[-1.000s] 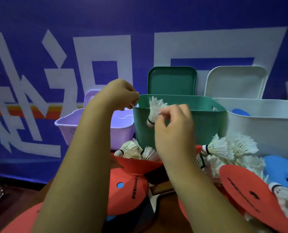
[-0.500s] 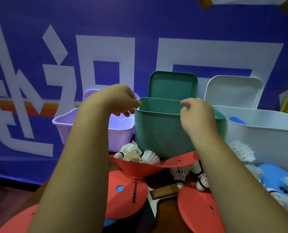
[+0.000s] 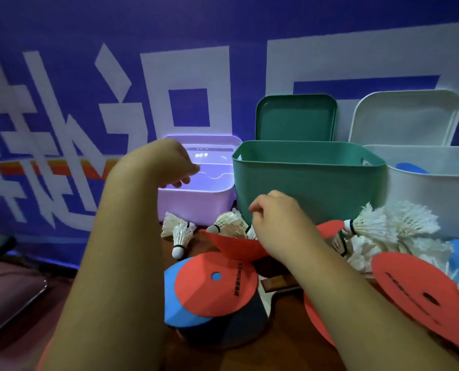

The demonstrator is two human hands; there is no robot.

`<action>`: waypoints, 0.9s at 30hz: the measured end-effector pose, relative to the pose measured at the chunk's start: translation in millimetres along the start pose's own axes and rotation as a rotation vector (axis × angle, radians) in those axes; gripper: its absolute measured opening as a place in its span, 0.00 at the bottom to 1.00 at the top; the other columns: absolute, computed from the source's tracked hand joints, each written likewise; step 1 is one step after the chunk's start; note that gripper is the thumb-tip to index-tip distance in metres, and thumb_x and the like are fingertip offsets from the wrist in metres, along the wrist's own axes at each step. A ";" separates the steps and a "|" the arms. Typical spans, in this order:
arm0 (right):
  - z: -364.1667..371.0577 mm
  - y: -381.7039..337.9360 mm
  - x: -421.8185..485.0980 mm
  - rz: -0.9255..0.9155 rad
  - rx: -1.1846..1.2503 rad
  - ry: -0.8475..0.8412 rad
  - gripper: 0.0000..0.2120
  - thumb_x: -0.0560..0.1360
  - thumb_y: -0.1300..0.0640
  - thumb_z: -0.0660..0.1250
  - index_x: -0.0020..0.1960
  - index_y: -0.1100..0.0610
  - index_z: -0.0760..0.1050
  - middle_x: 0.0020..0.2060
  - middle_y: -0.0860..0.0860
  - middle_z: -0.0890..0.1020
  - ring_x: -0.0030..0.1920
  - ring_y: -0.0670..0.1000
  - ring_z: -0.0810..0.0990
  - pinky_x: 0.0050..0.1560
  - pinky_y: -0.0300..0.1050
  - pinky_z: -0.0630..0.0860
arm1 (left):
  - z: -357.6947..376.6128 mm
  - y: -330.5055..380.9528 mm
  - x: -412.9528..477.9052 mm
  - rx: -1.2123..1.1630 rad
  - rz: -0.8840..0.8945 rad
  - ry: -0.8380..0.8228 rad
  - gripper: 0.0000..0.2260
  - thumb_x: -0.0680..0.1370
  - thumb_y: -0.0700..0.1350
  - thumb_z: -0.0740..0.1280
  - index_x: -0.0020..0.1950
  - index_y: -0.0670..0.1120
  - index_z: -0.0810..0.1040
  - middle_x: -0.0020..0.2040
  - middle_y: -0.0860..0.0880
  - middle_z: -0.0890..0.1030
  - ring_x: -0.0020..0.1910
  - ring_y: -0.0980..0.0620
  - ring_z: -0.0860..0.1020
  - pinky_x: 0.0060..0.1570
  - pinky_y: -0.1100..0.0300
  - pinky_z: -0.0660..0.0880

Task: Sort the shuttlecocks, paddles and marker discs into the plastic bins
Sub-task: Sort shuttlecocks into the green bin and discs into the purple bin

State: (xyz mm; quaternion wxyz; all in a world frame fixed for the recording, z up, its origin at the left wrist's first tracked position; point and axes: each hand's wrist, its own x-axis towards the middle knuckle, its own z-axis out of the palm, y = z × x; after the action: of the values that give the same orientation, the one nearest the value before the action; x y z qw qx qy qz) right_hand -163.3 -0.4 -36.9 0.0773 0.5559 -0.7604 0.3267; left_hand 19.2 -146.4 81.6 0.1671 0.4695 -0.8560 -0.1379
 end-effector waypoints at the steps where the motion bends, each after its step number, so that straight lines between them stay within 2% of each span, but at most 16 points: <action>1: 3.0 1.7 -0.8 0.020 -0.026 -0.039 0.12 0.78 0.56 0.64 0.56 0.50 0.84 0.54 0.51 0.79 0.58 0.58 0.80 0.59 0.55 0.79 | 9.7 -7.0 3.1 0.057 -0.034 0.021 0.11 0.82 0.51 0.69 0.51 0.44 0.84 0.46 0.46 0.87 0.48 0.44 0.85 0.51 0.47 0.83; 4: 4.4 2.6 -3.7 0.032 -0.032 -0.078 0.11 0.79 0.53 0.65 0.58 0.49 0.84 0.54 0.51 0.79 0.57 0.58 0.80 0.59 0.54 0.79 | 47.5 -28.6 2.1 0.226 -0.165 0.109 0.09 0.79 0.45 0.68 0.55 0.43 0.82 0.46 0.44 0.82 0.46 0.42 0.80 0.46 0.50 0.78; 6: 4.9 1.6 -4.7 0.036 -0.020 -0.074 0.10 0.79 0.53 0.66 0.58 0.48 0.84 0.53 0.50 0.80 0.56 0.57 0.80 0.58 0.53 0.79 | 68.6 -38.1 -0.8 0.204 -0.216 0.125 0.10 0.76 0.44 0.69 0.55 0.43 0.83 0.47 0.44 0.82 0.45 0.41 0.79 0.47 0.50 0.77; 9: 6.7 -1.3 -6.8 0.036 -0.031 -0.123 0.10 0.80 0.50 0.67 0.58 0.47 0.84 0.54 0.49 0.81 0.57 0.56 0.81 0.59 0.53 0.79 | 89.0 -43.0 -2.5 0.124 -0.280 -0.002 0.21 0.75 0.50 0.72 0.67 0.48 0.80 0.62 0.44 0.81 0.58 0.39 0.79 0.58 0.47 0.78; 10: 6.0 -1.5 -7.6 0.036 -0.020 -0.150 0.10 0.80 0.49 0.67 0.58 0.46 0.84 0.55 0.48 0.81 0.57 0.55 0.81 0.59 0.53 0.79 | 94.2 -43.8 -3.7 0.113 -0.308 -0.047 0.25 0.72 0.53 0.71 0.68 0.49 0.79 0.64 0.44 0.80 0.60 0.38 0.78 0.60 0.45 0.78; 12: 3.5 -1.5 -10.4 0.036 0.020 -0.226 0.10 0.80 0.48 0.68 0.59 0.44 0.84 0.56 0.47 0.84 0.57 0.53 0.83 0.60 0.52 0.80 | 109.3 -48.8 -7.5 0.114 -0.278 -0.010 0.24 0.68 0.53 0.68 0.62 0.48 0.82 0.57 0.43 0.81 0.53 0.39 0.80 0.54 0.46 0.80; 14: 1.7 -0.9 -12.5 0.026 0.044 -0.303 0.12 0.80 0.48 0.70 0.63 0.44 0.83 0.58 0.46 0.85 0.58 0.51 0.83 0.62 0.50 0.79 | 121.4 -53.5 -10.6 0.127 -0.246 0.045 0.13 0.72 0.49 0.69 0.53 0.45 0.81 0.51 0.41 0.81 0.44 0.41 0.81 0.43 0.51 0.81; 15: 0.8 -1.0 -12.7 0.027 0.041 -0.323 0.13 0.79 0.48 0.71 0.64 0.44 0.82 0.59 0.46 0.85 0.58 0.50 0.83 0.63 0.49 0.79 | 125.9 -55.2 -11.3 0.141 -0.248 0.042 0.09 0.74 0.49 0.69 0.48 0.44 0.80 0.49 0.41 0.81 0.40 0.42 0.81 0.38 0.54 0.79; 17: 1.0 -0.8 -11.3 0.049 0.039 -0.323 0.13 0.77 0.47 0.72 0.62 0.43 0.82 0.58 0.46 0.84 0.57 0.50 0.83 0.61 0.50 0.80 | 128.3 -54.9 -10.6 0.179 -0.256 0.025 0.08 0.76 0.48 0.69 0.43 0.43 0.79 0.47 0.41 0.79 0.36 0.44 0.79 0.32 0.57 0.73; 20: 3.9 -0.4 -9.0 0.095 0.055 -0.320 0.16 0.74 0.44 0.75 0.60 0.43 0.80 0.54 0.45 0.84 0.54 0.50 0.83 0.58 0.52 0.80 | 130.4 -53.5 -5.8 0.209 -0.245 0.028 0.07 0.75 0.48 0.70 0.46 0.44 0.79 0.48 0.41 0.79 0.37 0.43 0.75 0.38 0.54 0.72; 22: 6.3 0.5 -8.3 0.115 0.052 -0.300 0.16 0.73 0.45 0.76 0.60 0.43 0.80 0.53 0.45 0.84 0.53 0.51 0.83 0.57 0.51 0.81 | 130.8 -53.3 -5.4 0.223 -0.241 0.050 0.07 0.75 0.48 0.71 0.42 0.45 0.77 0.45 0.42 0.78 0.36 0.44 0.74 0.39 0.53 0.72; 25: 7.5 1.7 -8.3 0.170 0.024 -0.236 0.05 0.75 0.52 0.73 0.50 0.46 0.85 0.48 0.46 0.85 0.49 0.52 0.83 0.52 0.46 0.81 | 129.1 -56.9 -3.6 0.207 -0.235 0.078 0.10 0.73 0.49 0.72 0.38 0.46 0.76 0.42 0.42 0.78 0.38 0.42 0.77 0.36 0.54 0.72; 27: 7.3 2.6 -8.4 0.204 0.016 -0.223 0.07 0.76 0.55 0.70 0.44 0.47 0.86 0.43 0.46 0.85 0.46 0.52 0.84 0.48 0.45 0.81 | 127.3 -58.1 -1.7 0.169 -0.239 0.095 0.09 0.70 0.51 0.72 0.41 0.47 0.78 0.43 0.43 0.79 0.39 0.41 0.78 0.37 0.52 0.74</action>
State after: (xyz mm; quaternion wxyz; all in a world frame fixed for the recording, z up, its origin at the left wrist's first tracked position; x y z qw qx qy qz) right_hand -160.7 2.5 -47.6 -0.0458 0.5092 -0.8141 0.2754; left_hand 11.2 -165.2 -56.9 0.1498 0.5864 -0.7936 -0.0616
